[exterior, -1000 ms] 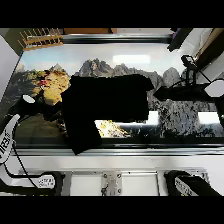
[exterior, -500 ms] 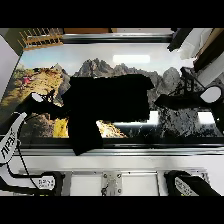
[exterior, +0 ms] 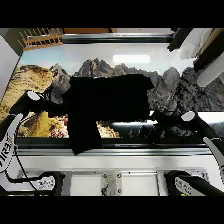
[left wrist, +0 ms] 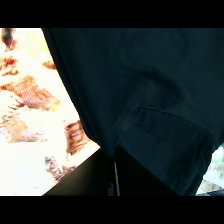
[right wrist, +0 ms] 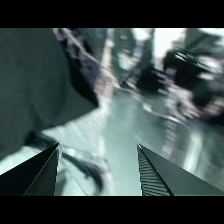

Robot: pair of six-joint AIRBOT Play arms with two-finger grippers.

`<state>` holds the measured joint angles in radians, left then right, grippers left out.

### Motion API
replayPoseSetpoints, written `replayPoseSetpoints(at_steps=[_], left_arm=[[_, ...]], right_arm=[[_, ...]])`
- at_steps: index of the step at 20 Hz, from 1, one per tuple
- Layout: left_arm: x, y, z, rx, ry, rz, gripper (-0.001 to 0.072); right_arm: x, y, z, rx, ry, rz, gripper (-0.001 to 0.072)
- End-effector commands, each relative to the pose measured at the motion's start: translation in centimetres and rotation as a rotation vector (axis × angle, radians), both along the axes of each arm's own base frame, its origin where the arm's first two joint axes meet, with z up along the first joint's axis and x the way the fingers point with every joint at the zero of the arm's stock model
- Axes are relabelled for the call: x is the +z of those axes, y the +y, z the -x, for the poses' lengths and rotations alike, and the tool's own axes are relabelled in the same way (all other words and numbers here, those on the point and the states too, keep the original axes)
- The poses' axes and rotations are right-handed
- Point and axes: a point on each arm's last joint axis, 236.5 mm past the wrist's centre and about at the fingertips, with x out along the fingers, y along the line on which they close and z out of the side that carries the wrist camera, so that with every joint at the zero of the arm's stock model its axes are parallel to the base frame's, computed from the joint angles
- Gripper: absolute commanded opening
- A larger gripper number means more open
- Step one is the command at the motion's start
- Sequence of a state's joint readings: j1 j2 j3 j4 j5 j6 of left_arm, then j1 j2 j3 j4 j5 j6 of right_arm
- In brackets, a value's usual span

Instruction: Fold the clothes and pants, and hang the long-sleeved shirts on hangers.

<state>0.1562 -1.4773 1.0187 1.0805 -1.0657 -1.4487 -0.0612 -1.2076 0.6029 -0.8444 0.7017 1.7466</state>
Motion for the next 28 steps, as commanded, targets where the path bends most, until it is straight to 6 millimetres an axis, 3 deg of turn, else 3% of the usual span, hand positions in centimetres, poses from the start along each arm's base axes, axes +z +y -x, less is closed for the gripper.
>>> replayPoseSetpoints(at_steps=[1, 8, 9, 10, 12, 14, 16, 17, 19, 22, 23, 25, 26, 28], left_arm=[[0.1, 0.1, -0.5, 0.005, -0.020, -0.007, 0.0010], [0.1, 0.3, -0.7, 0.009, -0.029, -0.012, 0.0010], [0.1, 0.3, -0.7, 0.010, -0.030, -0.012, 0.0010], [0.1, 0.3, -0.7, 0.010, -0.030, -0.012, 0.0010], [0.1, 0.3, -0.7, 0.011, -0.030, -0.012, 0.0010], [0.5, 0.9, -0.9, 0.026, -0.040, -0.013, 0.0009], [3.1, 2.3, -1.9, 0.066, -0.121, -0.030, 0.0009], [5.5, 3.2, -2.6, 0.082, -0.180, -0.040, 0.0009], [12.9, 3.9, -3.6, 0.088, -0.330, -0.045, 0.0009], [28.4, 2.0, -3.1, 0.053, -0.669, -0.036, 0.0009], [33.8, 1.3, -1.9, 0.039, -0.802, -0.060, 0.0009], [42.7, 0.1, 1.6, 0.033, -1.046, -0.102, 0.0009], [46.7, -0.3, 4.0, 0.036, -1.167, -0.130, 0.0010], [52.8, -1.6, 9.2, 0.033, -1.360, -0.155, 0.0009]], right_arm=[[-0.9, 1.3, -2.8, -0.085, -0.091, -0.032, 0.0513], [-1.6, 2.2, -5.1, -0.087, -0.147, 0.014, 0.0509], [-1.6, 2.2, -5.1, -0.076, -0.151, 0.021, 0.0451], [-1.6, 2.2, -5.1, -0.056, -0.160, 0.032, 0.0337], [-1.5, 2.2, -5.0, 0.012, -0.184, 0.059, 0.0018], [-0.4, 2.0, -5.4, 0.066, -0.213, 0.069, 0.0018], [2.8, 0.3, -6.8, 0.121, -0.271, 0.103, 0.0017], [5.3, -0.9, -7.8, 0.155, -0.316, 0.138, 0.0017], [12.3, -3.6, -9.7, 0.194, -0.430, 0.203, 0.0017], [25.9, -6.0, -10.2, 0.233, -0.644, 0.305, 0.0017], [30.9, -6.3, -9.6, 0.237, -0.737, 0.342, 0.0017], [39.9, -6.1, -7.2, 0.241, -0.923, 0.432, 0.0017], [43.6, -5.9, -5.7, 0.230, -1.004, 0.467, 0.0017], [49.6, -5.1, -2.0, 0.210, -1.147, 0.527, 0.0017]])
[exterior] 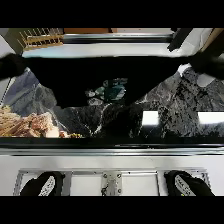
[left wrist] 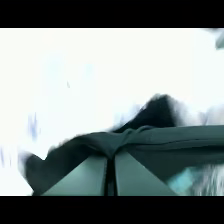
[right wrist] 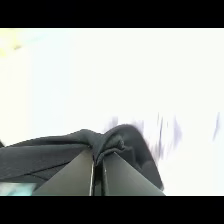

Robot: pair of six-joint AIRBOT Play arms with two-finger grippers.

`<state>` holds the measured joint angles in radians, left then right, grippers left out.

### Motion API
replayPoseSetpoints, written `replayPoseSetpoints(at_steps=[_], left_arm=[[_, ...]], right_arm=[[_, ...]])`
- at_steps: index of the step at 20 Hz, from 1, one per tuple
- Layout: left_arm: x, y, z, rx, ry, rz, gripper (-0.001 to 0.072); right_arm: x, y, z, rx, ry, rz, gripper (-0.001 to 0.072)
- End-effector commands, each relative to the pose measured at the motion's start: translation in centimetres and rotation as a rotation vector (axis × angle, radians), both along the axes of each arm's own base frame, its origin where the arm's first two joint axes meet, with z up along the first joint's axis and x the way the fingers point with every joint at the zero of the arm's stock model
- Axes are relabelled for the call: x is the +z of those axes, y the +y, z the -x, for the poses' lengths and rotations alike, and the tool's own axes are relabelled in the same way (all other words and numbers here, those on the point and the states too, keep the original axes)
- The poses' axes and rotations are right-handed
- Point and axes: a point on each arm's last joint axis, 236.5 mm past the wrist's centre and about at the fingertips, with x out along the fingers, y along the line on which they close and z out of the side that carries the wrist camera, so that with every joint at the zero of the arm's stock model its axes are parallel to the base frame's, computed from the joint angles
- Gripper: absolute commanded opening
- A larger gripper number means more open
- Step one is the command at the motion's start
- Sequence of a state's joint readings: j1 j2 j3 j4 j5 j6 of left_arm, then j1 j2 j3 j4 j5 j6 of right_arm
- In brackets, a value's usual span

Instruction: Fold the clothes and pants, and hang the long-sleeved shirts on hangers.

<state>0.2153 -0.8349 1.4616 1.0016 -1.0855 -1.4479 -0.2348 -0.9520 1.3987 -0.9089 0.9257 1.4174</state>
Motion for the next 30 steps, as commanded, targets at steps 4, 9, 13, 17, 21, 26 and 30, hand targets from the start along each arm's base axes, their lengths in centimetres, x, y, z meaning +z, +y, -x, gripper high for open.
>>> replayPoseSetpoints(at_steps=[4, 9, 13, 17, 21, 26, 30], left_arm=[[15.6, -3.3, 16.0, 0.011, -0.522, -0.076, 0.0010], [18.1, -4.1, 21.4, 0.026, -0.650, -0.021, 0.0010], [18.6, -3.8, 20.5, 0.032, -0.650, 0.029, 0.0009], [14.8, -2.8, 13.3, 0.027, -0.435, 0.087, 0.0009], [4.7, -0.7, 0.7, 0.037, -0.089, 0.137, 0.0009], [-13.9, -1.7, -13.3, -0.036, 0.330, 0.126, 0.0009], [-25.4, -3.6, -20.4, -0.095, 0.518, 0.117, 0.0009]], right_arm=[[14.0, 1.4, 11.9, -0.045, -0.356, 0.174, 0.0017], [15.8, 0.0, 16.5, -0.158, -0.415, 0.244, 0.0017], [15.7, -0.3, 17.0, -0.178, -0.406, 0.251, 0.0017], [13.1, -0.8, 14.1, -0.166, -0.292, 0.183, 0.0015], [4.1, -1.1, 5.7, -0.078, 0.026, 0.125, 0.0015], [-13.2, 1.4, -5.6, 0.060, 0.451, 0.095, 0.0016], [-23.8, 2.8, -13.3, 0.071, 0.557, 0.118, 0.0016]])
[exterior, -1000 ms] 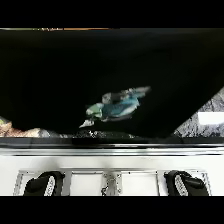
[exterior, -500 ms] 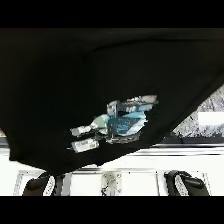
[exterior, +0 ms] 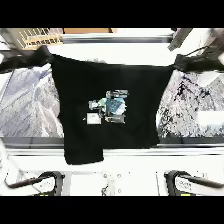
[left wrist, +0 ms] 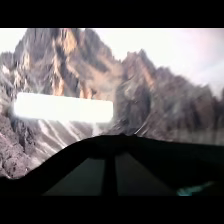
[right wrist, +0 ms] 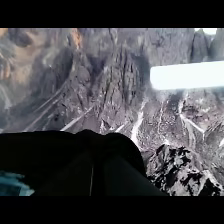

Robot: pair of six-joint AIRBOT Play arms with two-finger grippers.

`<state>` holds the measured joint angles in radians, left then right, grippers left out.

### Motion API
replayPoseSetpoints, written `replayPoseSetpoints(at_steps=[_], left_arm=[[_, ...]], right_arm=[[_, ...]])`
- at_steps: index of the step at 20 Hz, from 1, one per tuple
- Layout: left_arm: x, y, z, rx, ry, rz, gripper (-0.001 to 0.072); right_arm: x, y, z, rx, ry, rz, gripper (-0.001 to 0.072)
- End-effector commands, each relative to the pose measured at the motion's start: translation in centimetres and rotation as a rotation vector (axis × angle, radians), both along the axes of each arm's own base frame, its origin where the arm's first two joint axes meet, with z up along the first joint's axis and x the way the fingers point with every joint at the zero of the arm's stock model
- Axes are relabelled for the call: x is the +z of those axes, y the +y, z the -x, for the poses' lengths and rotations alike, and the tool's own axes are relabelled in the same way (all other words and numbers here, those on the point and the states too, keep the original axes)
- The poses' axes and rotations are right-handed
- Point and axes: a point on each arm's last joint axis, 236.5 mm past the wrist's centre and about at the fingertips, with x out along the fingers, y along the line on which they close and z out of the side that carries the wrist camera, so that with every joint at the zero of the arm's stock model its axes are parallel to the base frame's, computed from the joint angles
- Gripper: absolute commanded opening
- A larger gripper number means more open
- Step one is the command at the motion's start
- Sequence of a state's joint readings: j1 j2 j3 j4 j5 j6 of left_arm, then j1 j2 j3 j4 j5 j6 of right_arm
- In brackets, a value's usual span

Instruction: Fold the clothes and pants, and hang the long-sleeved shirts on hangers.

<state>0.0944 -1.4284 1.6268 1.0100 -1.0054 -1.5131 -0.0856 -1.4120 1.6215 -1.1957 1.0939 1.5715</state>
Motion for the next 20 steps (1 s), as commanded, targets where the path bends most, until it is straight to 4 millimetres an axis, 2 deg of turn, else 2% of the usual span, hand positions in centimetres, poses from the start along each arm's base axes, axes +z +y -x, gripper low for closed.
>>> replayPoseSetpoints(at_steps=[1, 3, 5, 7, 9, 11, 13, 15, 18, 20], left_arm=[[-10.7, -1.5, -5.1, -0.055, 0.166, 0.007, 0.0010], [-14.2, -1.4, -6.8, -0.051, 0.207, 0.015, 0.0009], [-16.4, -0.5, -7.5, -0.033, 0.244, 0.025, 0.0009], [-17.3, 0.2, -7.2, -0.028, 0.275, 0.026, 0.0009], [-17.0, 1.2, -6.5, -0.021, 0.288, 0.024, 0.0009], [-16.9, 2.5, -5.2, 0.001, 0.287, 0.016, 0.0009], [-17.8, 3.7, -3.2, 0.034, 0.298, 0.009, 0.0009], [-19.5, 4.5, -0.8, 0.053, 0.326, 0.000, 0.0009], [-22.4, 4.2, 2.5, 0.016, 0.375, -0.033, 0.0009], [-24.5, 3.9, 4.5, 0.004, 0.422, -0.035, 0.0009]], right_arm=[[-9.6, 2.1, -5.9, 0.016, 0.092, -0.006, 0.0015], [-12.1, 2.7, -7.9, 0.007, 0.087, -0.017, 0.0016], [-13.8, 3.1, -8.6, -0.001, 0.095, -0.033, 0.0017], [-14.2, 2.8, -8.3, -0.005, 0.112, -0.026, 0.0016], [-13.8, 1.7, -7.6, 0.005, 0.120, 0.044, 0.0016], [-13.9, 1.3, -6.0, 0.020, 0.151, 0.085, 0.0016], [-14.8, 1.1, -4.2, 0.019, 0.183, 0.092, 0.0016], [-16.5, 1.1, -2.1, 0.017, 0.227, 0.091, 0.0015], [-19.6, 1.6, 0.8, 0.029, 0.302, 0.096, 0.0016], [-21.8, 2.7, 2.7, 0.055, 0.359, 0.101, 0.0016]])
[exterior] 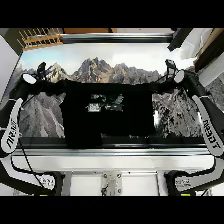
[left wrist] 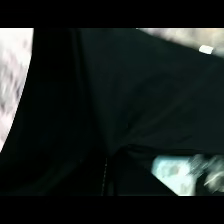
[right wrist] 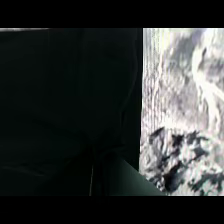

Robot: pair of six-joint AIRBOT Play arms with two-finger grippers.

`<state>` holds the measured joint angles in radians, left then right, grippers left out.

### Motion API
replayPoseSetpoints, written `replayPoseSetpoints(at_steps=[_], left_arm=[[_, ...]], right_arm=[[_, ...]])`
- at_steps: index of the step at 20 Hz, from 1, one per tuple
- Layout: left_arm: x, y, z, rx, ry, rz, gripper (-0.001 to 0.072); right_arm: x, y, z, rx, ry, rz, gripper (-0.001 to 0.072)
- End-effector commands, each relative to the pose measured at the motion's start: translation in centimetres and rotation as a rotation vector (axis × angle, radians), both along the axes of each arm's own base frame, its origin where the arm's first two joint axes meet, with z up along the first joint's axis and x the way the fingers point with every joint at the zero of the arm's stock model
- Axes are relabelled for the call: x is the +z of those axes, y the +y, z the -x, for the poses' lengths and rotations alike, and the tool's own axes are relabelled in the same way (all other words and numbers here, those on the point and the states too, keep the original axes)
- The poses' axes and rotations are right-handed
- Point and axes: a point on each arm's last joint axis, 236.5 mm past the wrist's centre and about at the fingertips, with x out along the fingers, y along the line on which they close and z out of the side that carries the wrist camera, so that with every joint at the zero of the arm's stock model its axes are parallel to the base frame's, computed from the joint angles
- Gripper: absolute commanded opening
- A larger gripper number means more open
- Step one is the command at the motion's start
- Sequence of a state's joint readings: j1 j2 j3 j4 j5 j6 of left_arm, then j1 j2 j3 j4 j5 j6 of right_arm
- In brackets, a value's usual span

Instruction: Fold the clothes and pants, and hang the long-sleeved shirts on hangers.

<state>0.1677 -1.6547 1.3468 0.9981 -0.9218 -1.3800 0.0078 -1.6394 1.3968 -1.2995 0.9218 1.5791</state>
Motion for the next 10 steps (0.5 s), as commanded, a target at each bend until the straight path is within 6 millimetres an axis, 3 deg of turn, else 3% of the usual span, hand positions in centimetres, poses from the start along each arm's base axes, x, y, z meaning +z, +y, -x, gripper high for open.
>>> replayPoseSetpoints(at_steps=[1, 5, 6, 7, 8, 10], left_arm=[[-3.5, -0.1, 3.6, -0.020, 0.068, -0.014, 0.0009], [-5.3, -0.4, 5.4, -0.019, 0.127, -0.001, 0.0010], [-5.0, -0.5, 5.3, -0.011, 0.123, 0.007, 0.0100], [-4.2, -0.4, 5.0, -0.006, 0.107, 0.007, 0.0425], [-2.9, -0.4, 4.5, -0.002, 0.084, 0.007, 0.0551], [0.7, 0.1, 4.0, -0.005, 0.018, -0.006, 0.0549]], right_arm=[[-3.4, 1.3, 3.4, 0.040, 0.088, 0.013, 0.0017], [-4.8, 2.5, 5.0, 0.052, 0.136, -0.002, 0.0033], [-4.7, 2.7, 5.1, 0.051, 0.142, -0.013, 0.0159], [-4.2, 2.8, 5.2, 0.050, 0.139, -0.022, 0.0428], [-3.1, 2.7, 5.2, 0.050, 0.124, -0.022, 0.0512], [0.4, 1.5, 5.3, 0.044, 0.067, -0.011, 0.0513]])
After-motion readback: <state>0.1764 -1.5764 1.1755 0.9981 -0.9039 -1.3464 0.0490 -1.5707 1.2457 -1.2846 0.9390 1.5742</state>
